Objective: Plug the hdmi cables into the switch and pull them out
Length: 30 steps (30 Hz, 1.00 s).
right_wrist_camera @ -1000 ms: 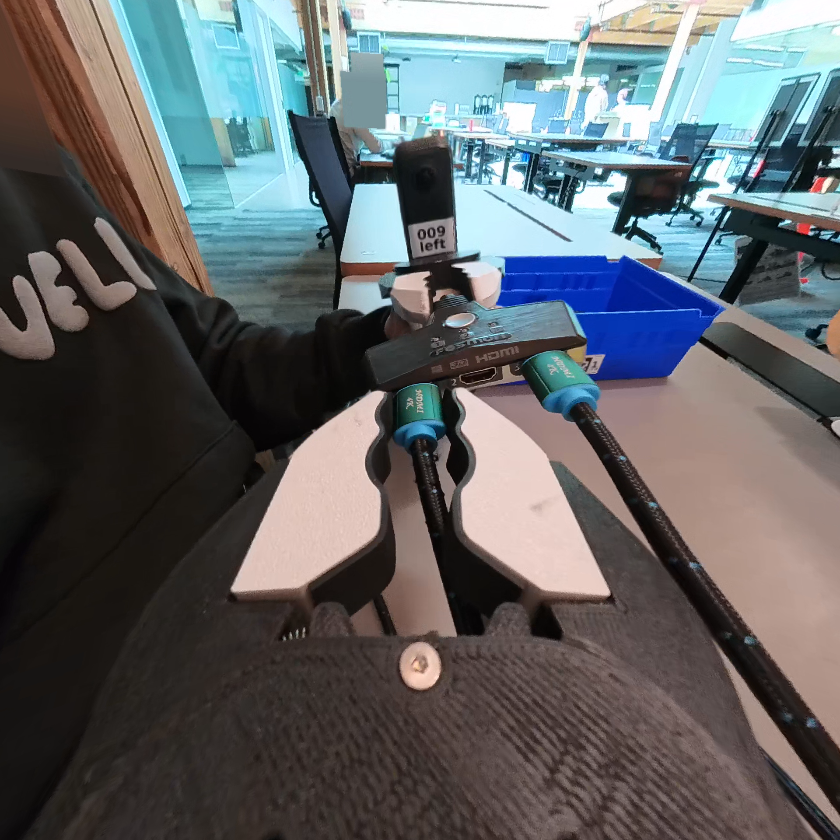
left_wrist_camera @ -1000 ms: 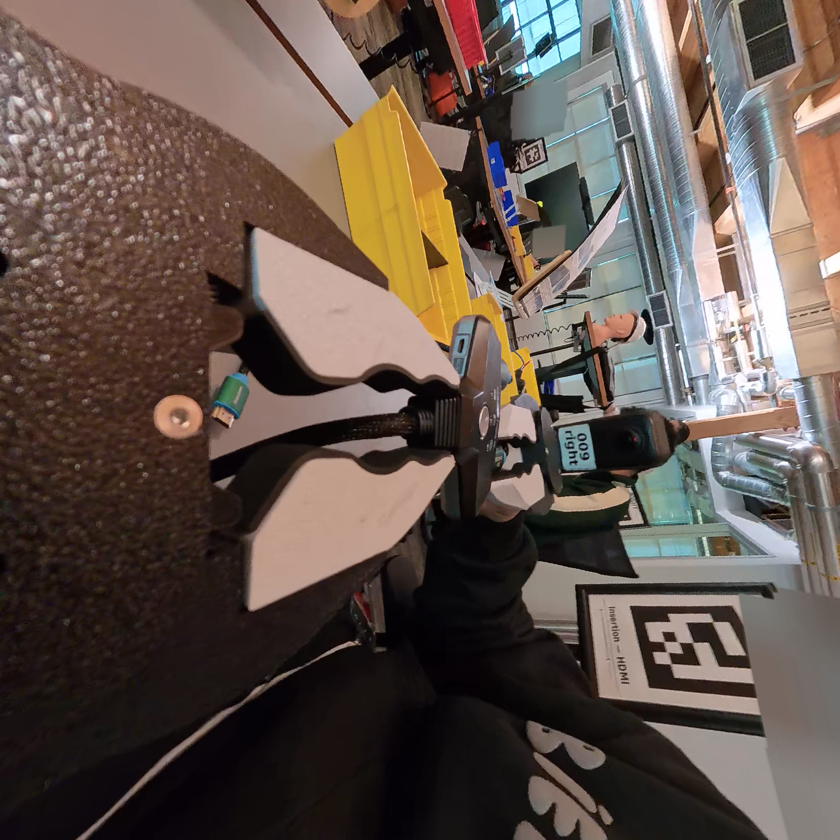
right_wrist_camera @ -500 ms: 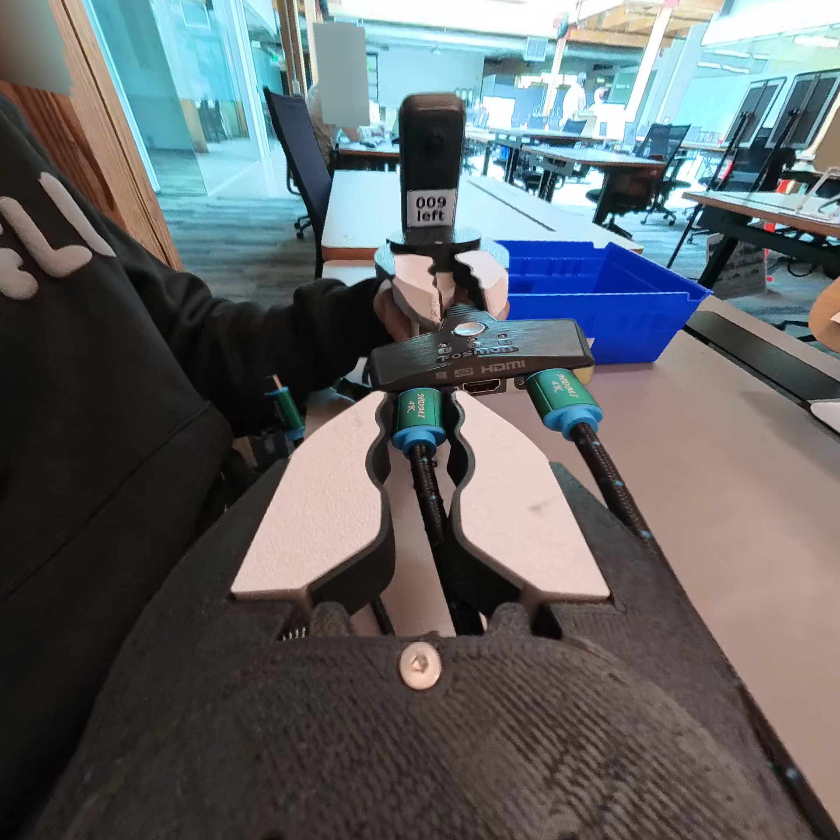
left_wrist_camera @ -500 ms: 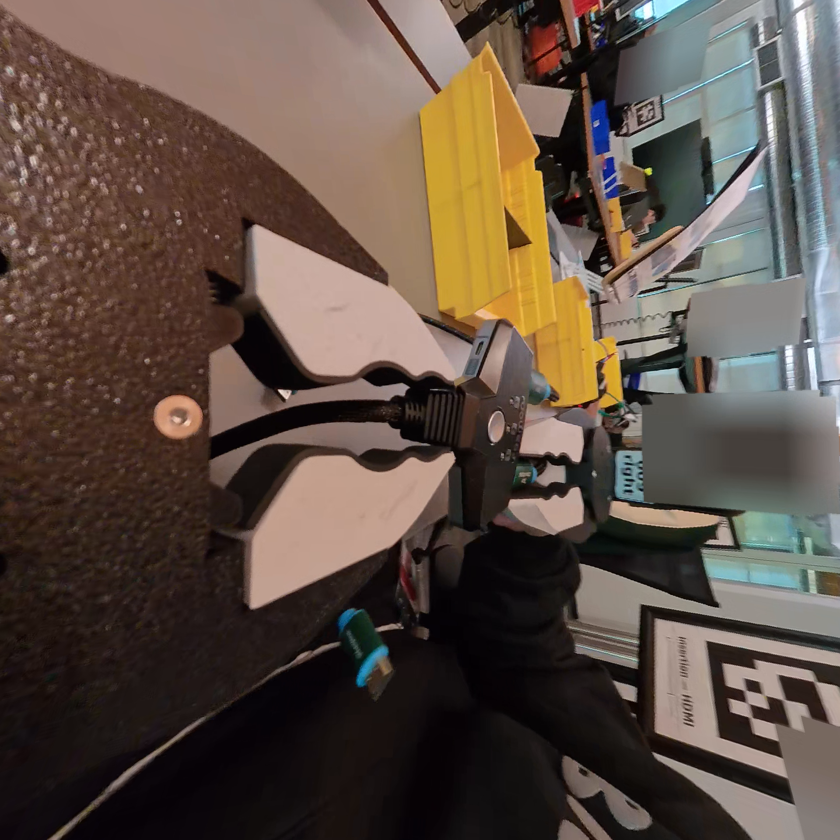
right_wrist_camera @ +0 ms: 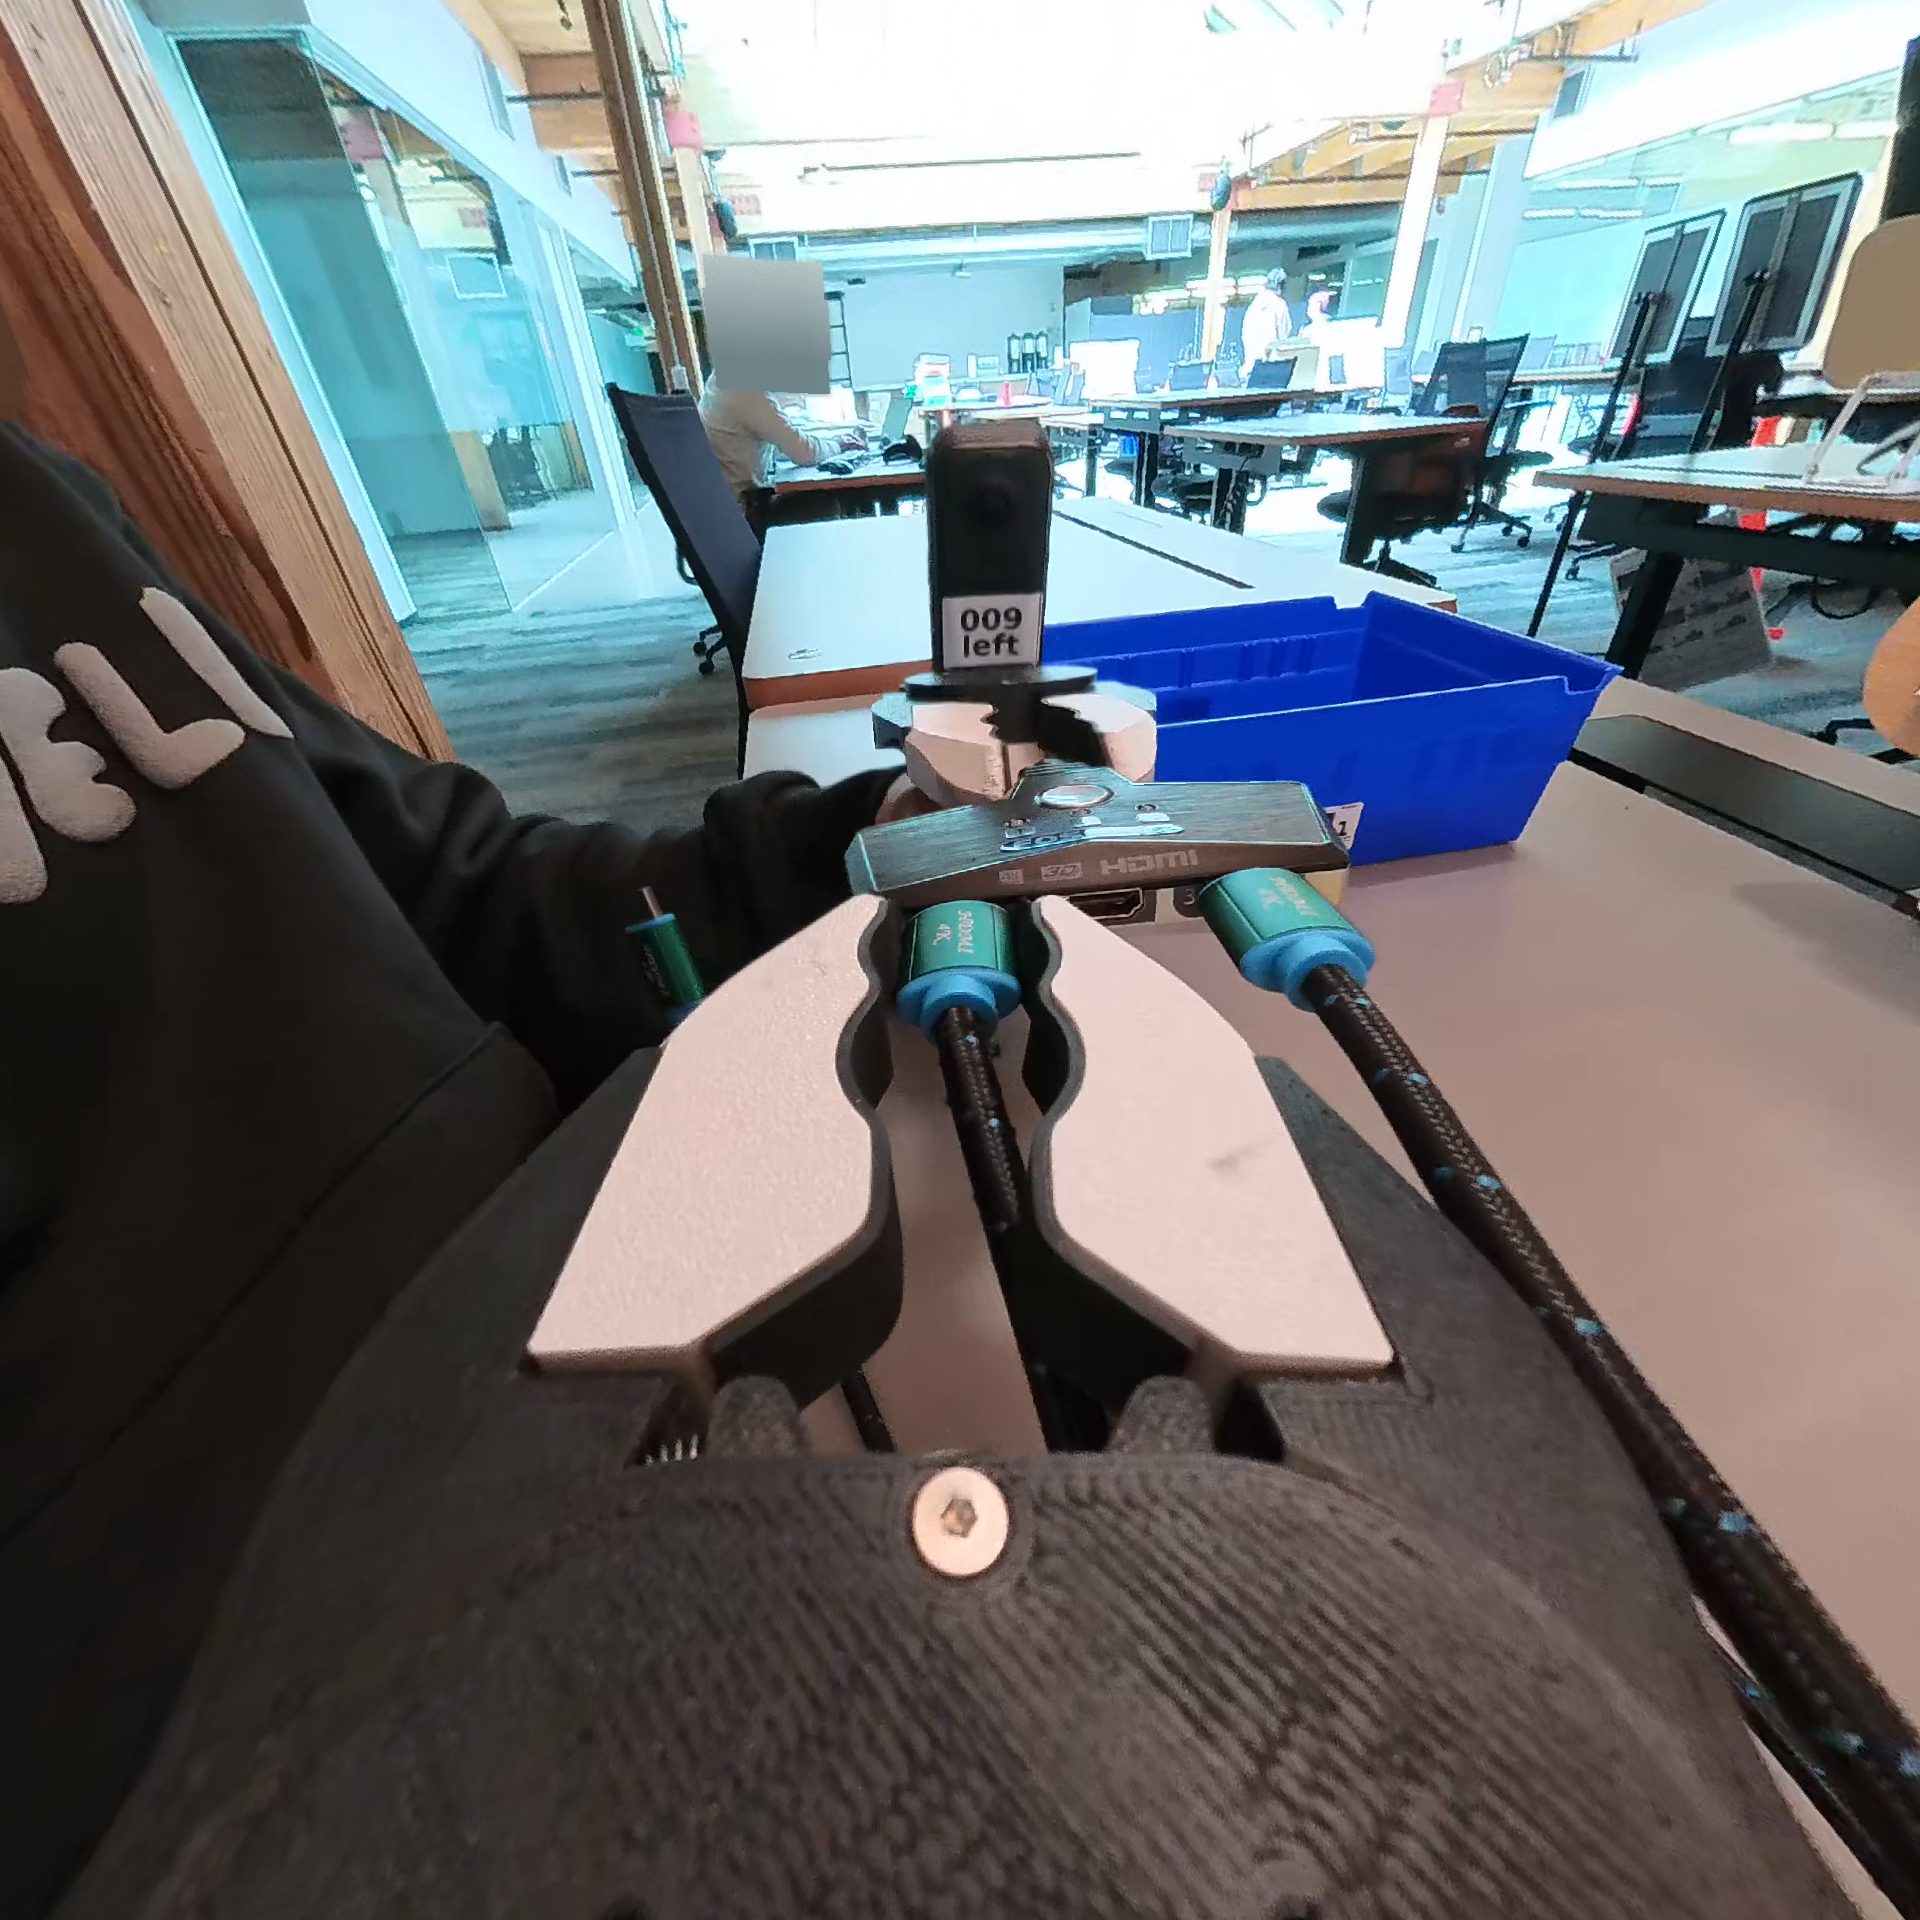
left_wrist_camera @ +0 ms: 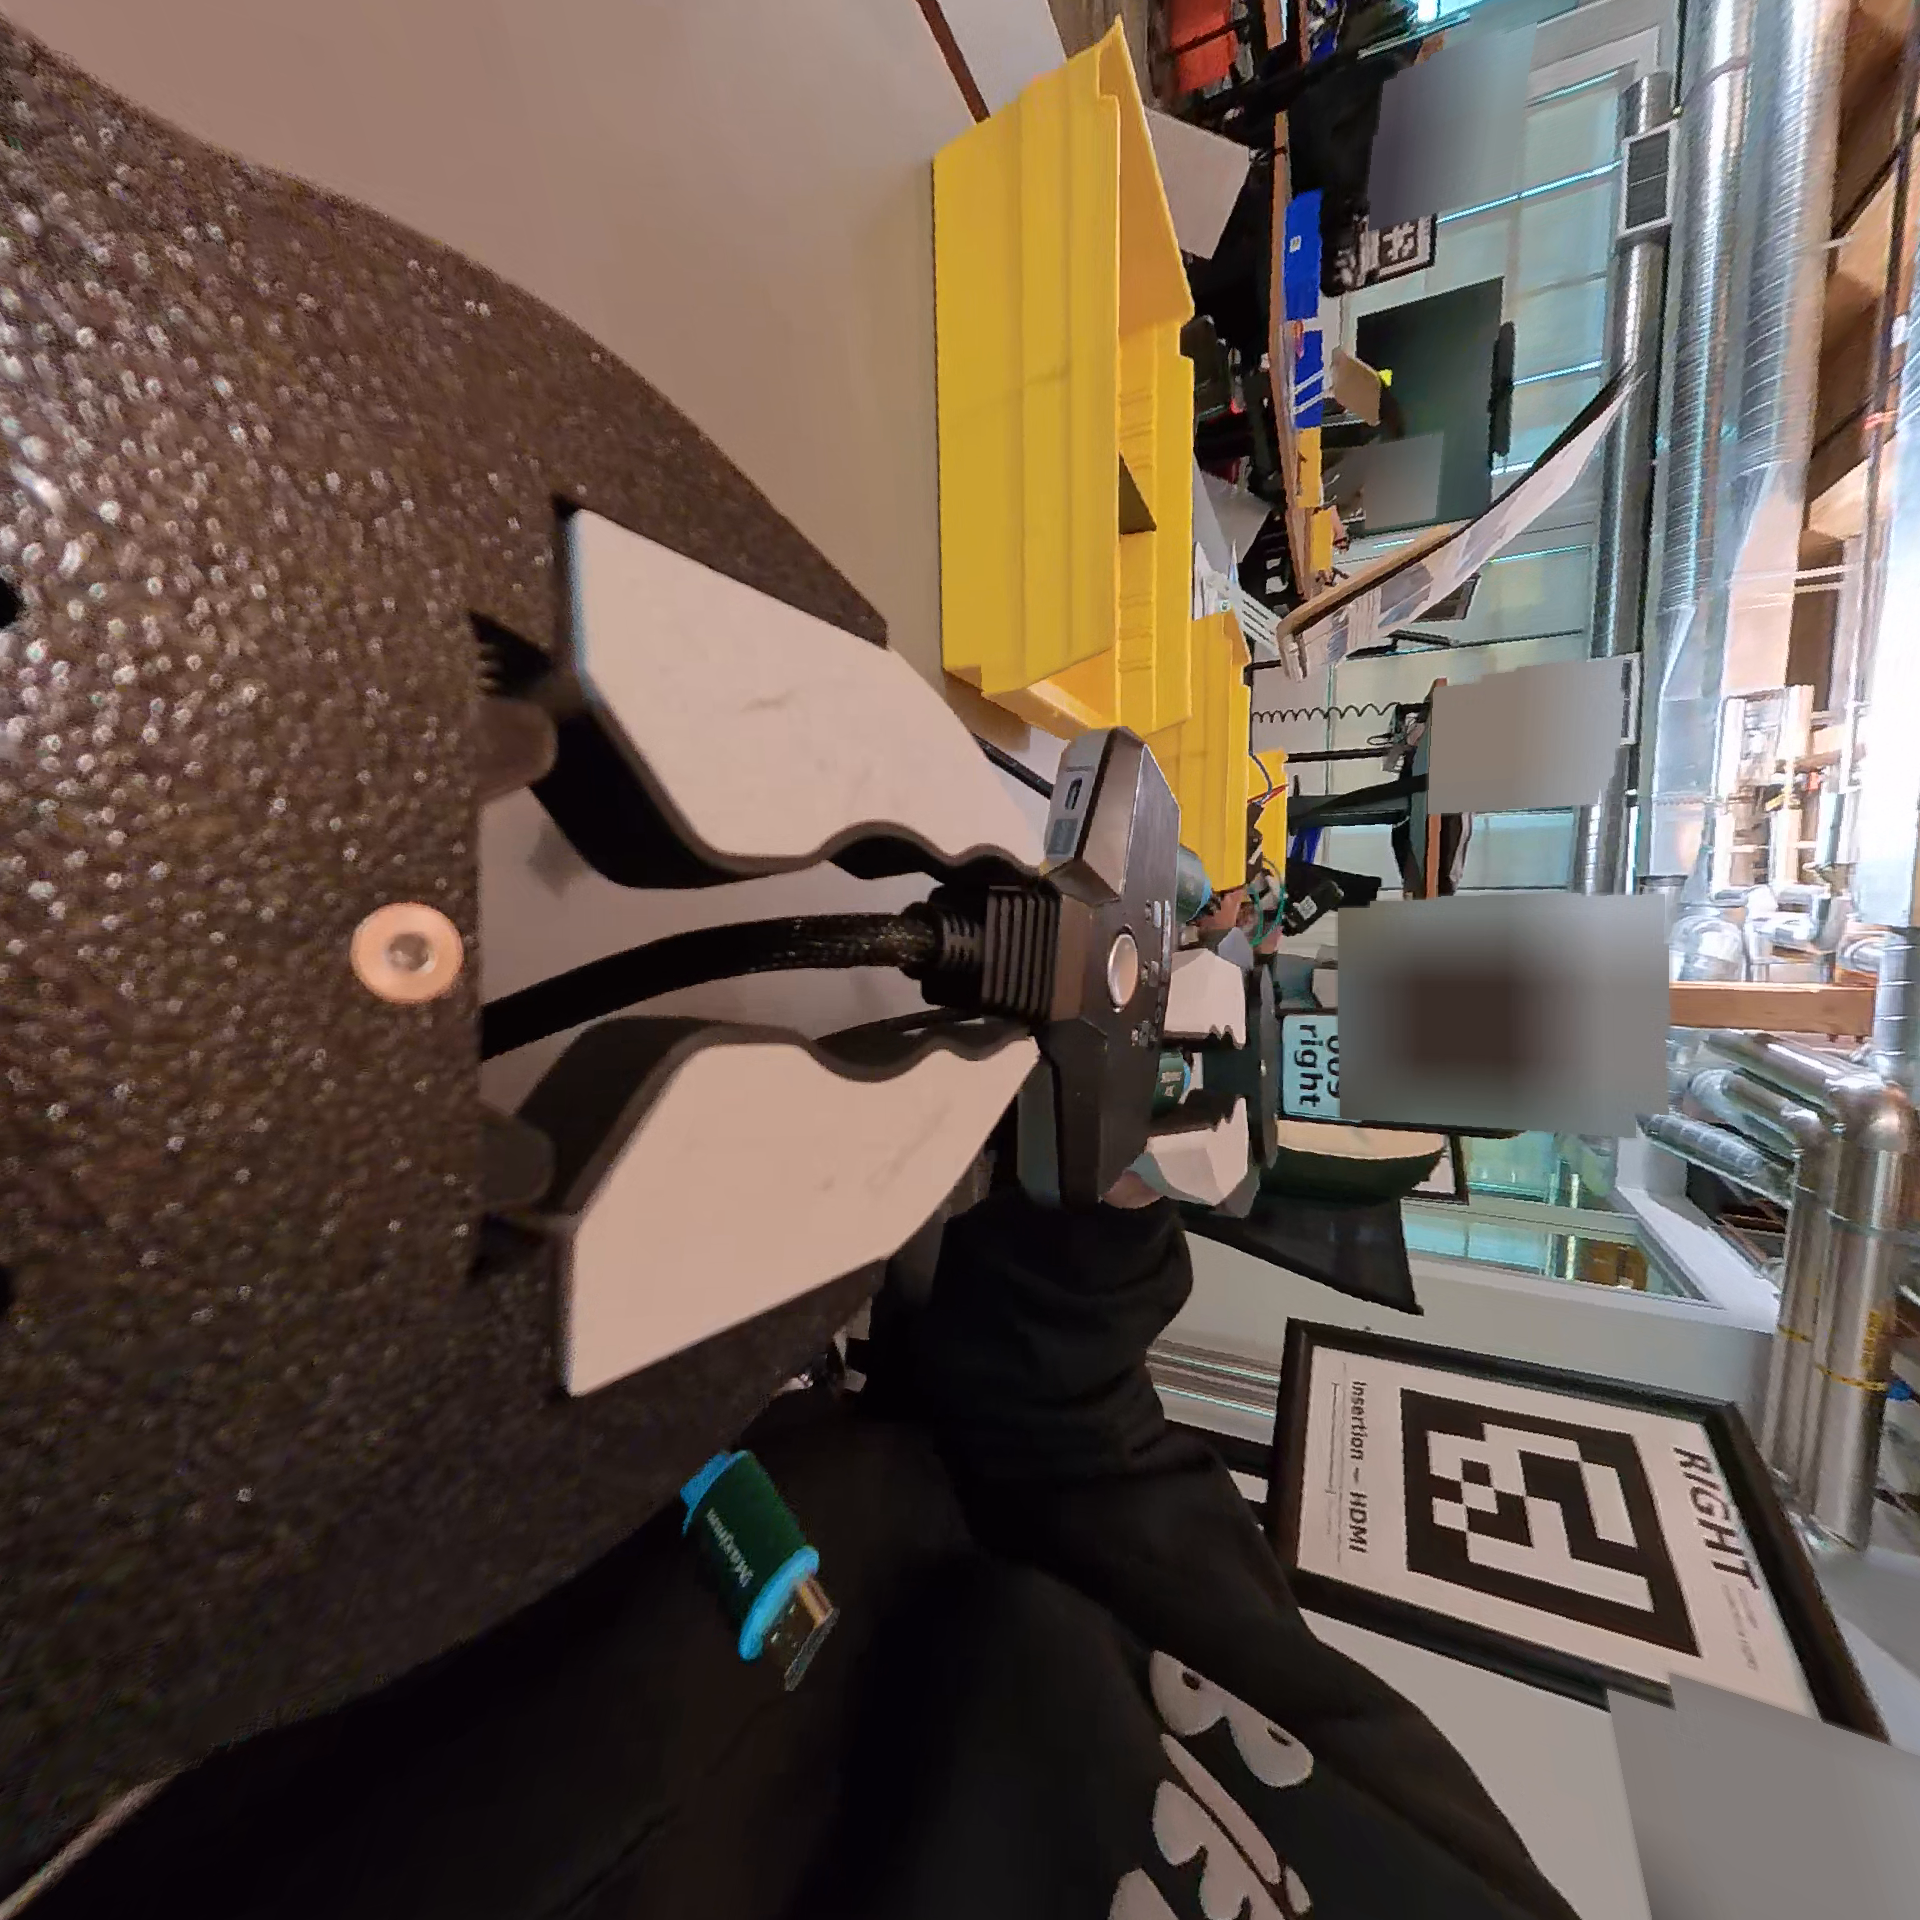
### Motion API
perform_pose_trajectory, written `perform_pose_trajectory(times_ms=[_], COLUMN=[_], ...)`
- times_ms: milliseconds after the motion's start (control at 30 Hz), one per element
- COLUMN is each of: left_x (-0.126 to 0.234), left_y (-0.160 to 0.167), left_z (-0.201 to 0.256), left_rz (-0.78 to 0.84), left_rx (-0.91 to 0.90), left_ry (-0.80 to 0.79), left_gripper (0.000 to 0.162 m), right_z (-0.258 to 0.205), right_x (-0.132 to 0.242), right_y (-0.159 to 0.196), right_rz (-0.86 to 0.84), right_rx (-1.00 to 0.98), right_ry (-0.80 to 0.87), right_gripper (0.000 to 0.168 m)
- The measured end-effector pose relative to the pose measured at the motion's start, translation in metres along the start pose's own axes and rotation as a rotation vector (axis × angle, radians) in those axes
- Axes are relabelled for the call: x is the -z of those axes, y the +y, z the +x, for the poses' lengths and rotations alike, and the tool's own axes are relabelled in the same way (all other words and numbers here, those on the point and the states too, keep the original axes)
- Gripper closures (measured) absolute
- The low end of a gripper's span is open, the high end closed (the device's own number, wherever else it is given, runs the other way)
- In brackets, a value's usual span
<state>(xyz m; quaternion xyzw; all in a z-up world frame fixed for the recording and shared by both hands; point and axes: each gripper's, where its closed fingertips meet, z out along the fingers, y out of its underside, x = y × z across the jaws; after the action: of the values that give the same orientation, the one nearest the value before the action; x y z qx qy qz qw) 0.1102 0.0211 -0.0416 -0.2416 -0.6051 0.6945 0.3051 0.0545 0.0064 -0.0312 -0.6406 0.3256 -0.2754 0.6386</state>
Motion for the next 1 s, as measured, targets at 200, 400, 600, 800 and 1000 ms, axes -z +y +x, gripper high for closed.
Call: perform_pose_trajectory(times_ms=[200,400,600,800,1000], left_x=[0.000,0.000,-0.002,-0.003,-0.013], left_y=[0.003,0.008,0.006,0.001,-0.002], left_z=[-0.005,-0.004,-0.006,0.003,0.011], left_rz=[0.008,-0.043,-0.005,0.009,-0.021], left_rx=[0.046,-0.012,-0.009,-0.045,-0.099], left_ry=[-0.012,-0.004,-0.007,0.028,0.036], left_gripper=[0.137,0.139,0.139,0.140,0.139], right_z=[0.004,0.006,0.007,-0.003,-0.005], right_x=[-0.001,0.002,0.004,0.007,0.020], right_y=[0.002,0.003,0.002,0.005,0.004], right_rz=[0.010,0.027,0.008,-0.078,-0.143], right_rx=[-0.009,0.007,0.037,0.117,0.108], right_ry=[0.013,0.005,0.029,-0.009,-0.051], right_gripper=[0.147,0.146,0.146,0.145,0.145])
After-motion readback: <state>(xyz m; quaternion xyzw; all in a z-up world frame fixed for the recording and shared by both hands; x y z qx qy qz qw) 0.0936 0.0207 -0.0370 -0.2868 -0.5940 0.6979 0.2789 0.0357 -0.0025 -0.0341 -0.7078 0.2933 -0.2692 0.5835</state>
